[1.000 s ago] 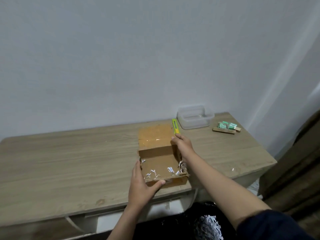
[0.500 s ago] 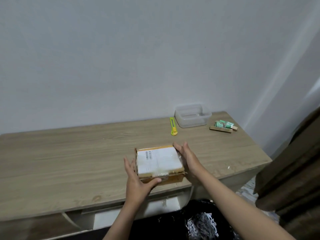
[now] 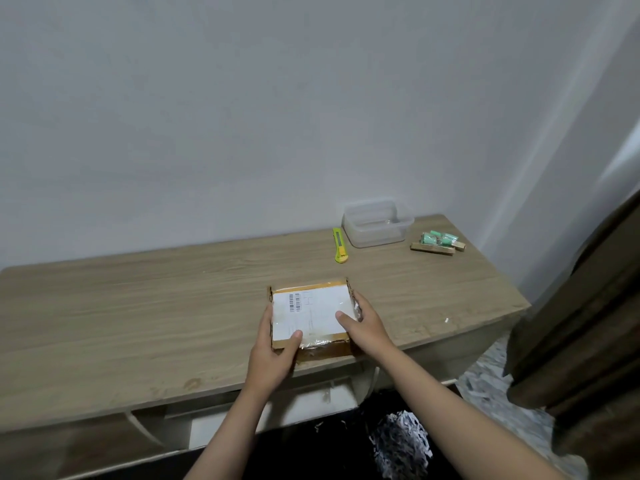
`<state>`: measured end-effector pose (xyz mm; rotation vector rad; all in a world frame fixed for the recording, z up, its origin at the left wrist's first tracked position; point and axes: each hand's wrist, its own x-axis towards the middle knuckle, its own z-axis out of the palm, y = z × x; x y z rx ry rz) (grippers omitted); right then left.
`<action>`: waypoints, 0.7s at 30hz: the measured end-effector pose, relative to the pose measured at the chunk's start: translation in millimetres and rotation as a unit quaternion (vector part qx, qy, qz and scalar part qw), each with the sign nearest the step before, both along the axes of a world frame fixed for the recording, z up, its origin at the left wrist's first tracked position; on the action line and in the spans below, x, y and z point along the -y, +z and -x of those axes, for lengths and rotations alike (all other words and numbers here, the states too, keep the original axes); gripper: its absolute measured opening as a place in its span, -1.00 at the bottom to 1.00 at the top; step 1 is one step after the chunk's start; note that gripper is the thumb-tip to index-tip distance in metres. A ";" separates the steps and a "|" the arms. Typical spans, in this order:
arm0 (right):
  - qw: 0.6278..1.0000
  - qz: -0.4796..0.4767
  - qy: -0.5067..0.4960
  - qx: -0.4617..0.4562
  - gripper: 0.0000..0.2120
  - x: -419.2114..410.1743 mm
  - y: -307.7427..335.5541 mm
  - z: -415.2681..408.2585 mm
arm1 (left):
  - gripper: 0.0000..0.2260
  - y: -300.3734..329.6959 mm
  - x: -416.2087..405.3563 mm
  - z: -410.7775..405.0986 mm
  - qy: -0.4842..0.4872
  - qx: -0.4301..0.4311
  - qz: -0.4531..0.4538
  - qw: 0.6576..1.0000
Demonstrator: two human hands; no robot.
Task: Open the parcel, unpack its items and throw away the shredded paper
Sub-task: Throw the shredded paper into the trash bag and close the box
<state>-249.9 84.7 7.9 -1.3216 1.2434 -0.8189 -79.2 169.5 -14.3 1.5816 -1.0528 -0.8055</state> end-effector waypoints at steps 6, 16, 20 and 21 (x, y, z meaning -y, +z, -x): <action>1.000 0.017 -0.022 0.012 -0.43 -10.0 5.0 44.0 | -0.16 14.2 -14.7 39.1 -0.024 0.005 0.002 1.000; 0.996 0.049 -0.078 0.007 -0.45 -48.0 18.7 200.2 | -0.28 10.8 -41.2 192.3 -0.074 -0.033 0.017 0.997; 0.995 0.050 -0.069 -0.045 -0.45 -69.4 -2.8 263.1 | -0.27 -6.6 -63.0 253.7 -0.084 -0.011 0.013 0.996; 0.995 0.045 -0.065 -0.061 -0.45 -74.1 -12.0 275.4 | -0.27 -13.8 -68.6 264.1 -0.081 -0.001 -0.003 0.997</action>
